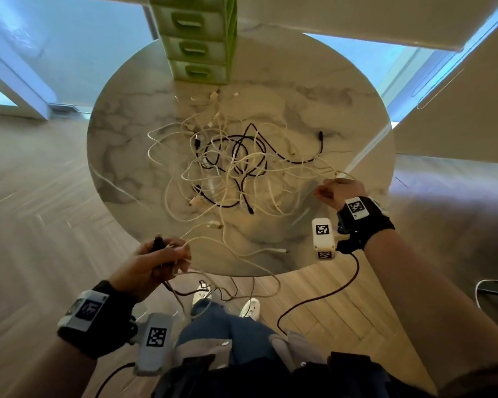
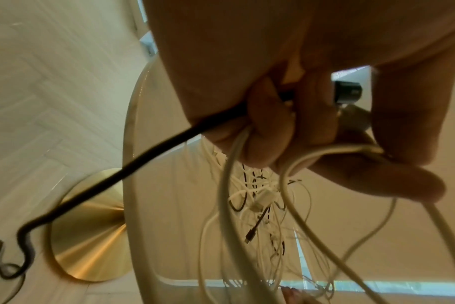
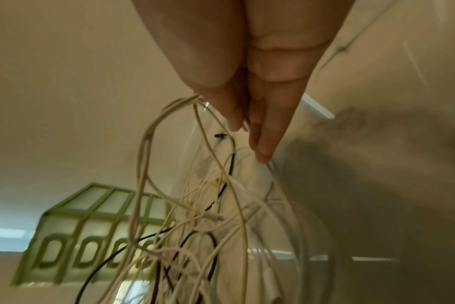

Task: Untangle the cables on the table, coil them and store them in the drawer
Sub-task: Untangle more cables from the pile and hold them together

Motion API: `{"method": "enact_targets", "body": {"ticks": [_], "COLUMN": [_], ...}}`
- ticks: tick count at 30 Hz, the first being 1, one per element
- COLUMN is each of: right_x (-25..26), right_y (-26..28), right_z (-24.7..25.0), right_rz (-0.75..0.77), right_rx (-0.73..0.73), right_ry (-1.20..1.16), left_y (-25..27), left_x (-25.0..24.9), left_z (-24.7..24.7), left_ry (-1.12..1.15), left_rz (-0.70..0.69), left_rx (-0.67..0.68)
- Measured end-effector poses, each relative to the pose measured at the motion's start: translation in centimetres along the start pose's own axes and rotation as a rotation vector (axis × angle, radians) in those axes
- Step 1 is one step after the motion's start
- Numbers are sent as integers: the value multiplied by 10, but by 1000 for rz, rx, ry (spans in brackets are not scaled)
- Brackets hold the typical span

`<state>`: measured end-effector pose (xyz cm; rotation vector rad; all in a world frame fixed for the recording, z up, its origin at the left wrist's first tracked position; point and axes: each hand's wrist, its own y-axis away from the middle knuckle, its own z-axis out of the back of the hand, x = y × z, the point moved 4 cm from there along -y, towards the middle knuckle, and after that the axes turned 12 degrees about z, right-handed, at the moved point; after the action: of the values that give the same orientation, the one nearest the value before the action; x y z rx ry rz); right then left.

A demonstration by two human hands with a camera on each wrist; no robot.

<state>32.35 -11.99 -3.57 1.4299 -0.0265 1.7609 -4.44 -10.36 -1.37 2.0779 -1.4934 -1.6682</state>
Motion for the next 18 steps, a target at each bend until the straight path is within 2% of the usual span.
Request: {"method": "enact_targets", "body": {"ticks": [1,2,3,5,7,8,10,11,13,16,18], "right_x": [-2,-4,-7,-6,4,12,31,38,39,22,14], "right_y": [-3,4,8,22,41,53,86,101,122,144,154], "right_z": [-3,-3,-4,-2,10,14,13,6,-21,-65,-84], "right_rz": [24,-39,-84,-76,110,229,456,494,386,161,137], "right_rx": [20,18,47,99,97,80,48,85,269,588,670], "right_ry": [-117,-258,-287,-58,393,544,549,481,333,340,337], "left_y": [-2,-4,-6,-10,-12,-13,-15,-16,-16,-12,-7], "left_x": [1,1,1,0,-3,-5,-8,-8,-8,-8,-10], "left_z": [-2,-5,-10,-25,-41,-47,-56,-60,-66,-77,-82], "left_ry": [-37,-67,-114,-263,-399,-435,-493,-521,-561,-636,-711], "left_rz": [13,24,24,12,2,3,-8,-13,-4,-11,-31], "left_rx": [3,1,2,29,83,101,126,141,194,280,320]}}
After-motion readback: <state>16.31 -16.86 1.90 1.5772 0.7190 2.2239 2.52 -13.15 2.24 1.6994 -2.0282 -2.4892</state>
